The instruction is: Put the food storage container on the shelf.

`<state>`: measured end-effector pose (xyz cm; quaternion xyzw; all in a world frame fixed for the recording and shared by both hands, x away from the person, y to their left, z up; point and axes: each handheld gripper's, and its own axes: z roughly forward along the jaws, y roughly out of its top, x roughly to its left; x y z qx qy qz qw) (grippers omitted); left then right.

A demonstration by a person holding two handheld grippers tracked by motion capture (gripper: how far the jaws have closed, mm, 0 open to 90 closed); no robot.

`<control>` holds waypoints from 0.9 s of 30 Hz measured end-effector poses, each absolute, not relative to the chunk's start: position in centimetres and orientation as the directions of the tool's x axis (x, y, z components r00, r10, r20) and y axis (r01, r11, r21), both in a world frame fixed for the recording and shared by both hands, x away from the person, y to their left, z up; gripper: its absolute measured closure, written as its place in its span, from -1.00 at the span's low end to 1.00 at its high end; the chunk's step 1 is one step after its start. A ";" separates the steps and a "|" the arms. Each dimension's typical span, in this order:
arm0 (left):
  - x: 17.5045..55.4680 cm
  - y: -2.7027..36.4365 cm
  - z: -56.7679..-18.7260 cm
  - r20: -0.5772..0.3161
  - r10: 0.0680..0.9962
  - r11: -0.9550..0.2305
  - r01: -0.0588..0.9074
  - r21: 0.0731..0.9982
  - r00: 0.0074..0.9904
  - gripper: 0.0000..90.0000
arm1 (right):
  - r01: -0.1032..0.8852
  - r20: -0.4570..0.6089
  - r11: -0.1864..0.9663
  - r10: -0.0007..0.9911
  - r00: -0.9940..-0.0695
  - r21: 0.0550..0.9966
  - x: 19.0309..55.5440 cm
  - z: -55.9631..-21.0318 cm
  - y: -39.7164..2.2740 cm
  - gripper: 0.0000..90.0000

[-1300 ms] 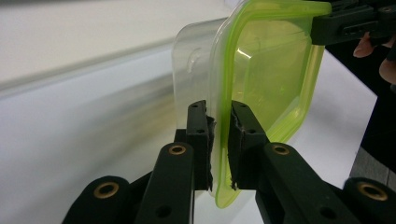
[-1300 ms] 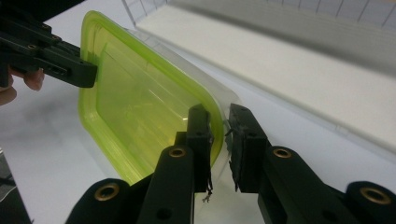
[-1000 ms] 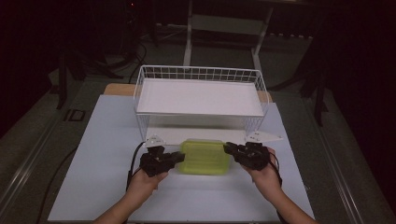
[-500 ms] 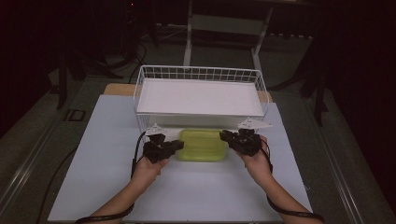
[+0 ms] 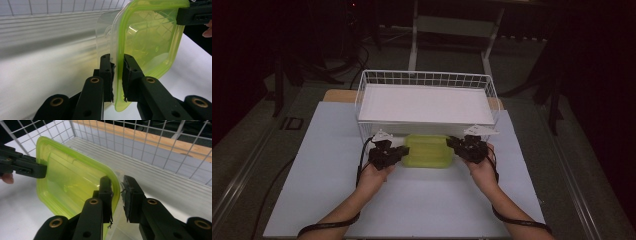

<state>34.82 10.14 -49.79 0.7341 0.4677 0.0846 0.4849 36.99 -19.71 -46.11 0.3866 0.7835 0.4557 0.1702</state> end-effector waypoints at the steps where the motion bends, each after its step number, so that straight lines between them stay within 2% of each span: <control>1: 34.9 10.1 -49.8 -0.324 0.772 -0.093 0.601 0.794 0.547 0.78 | 0.450 0.085 0.285 0.762 -0.642 0.846 37.1 -46.2 -19.7 0.73; 18: 36.1 9.7 -50.2 -0.340 0.771 -0.070 0.603 0.795 0.538 0.78 | 0.438 0.091 0.240 0.787 -0.611 0.866 38.2 -46.9 -20.0 0.70; 27: 35.0 9.5 -50.0 -0.364 0.761 -0.074 0.630 0.773 0.537 0.78 | 0.464 0.109 0.241 0.786 -0.608 0.852 37.2 -46.5 -20.3 0.71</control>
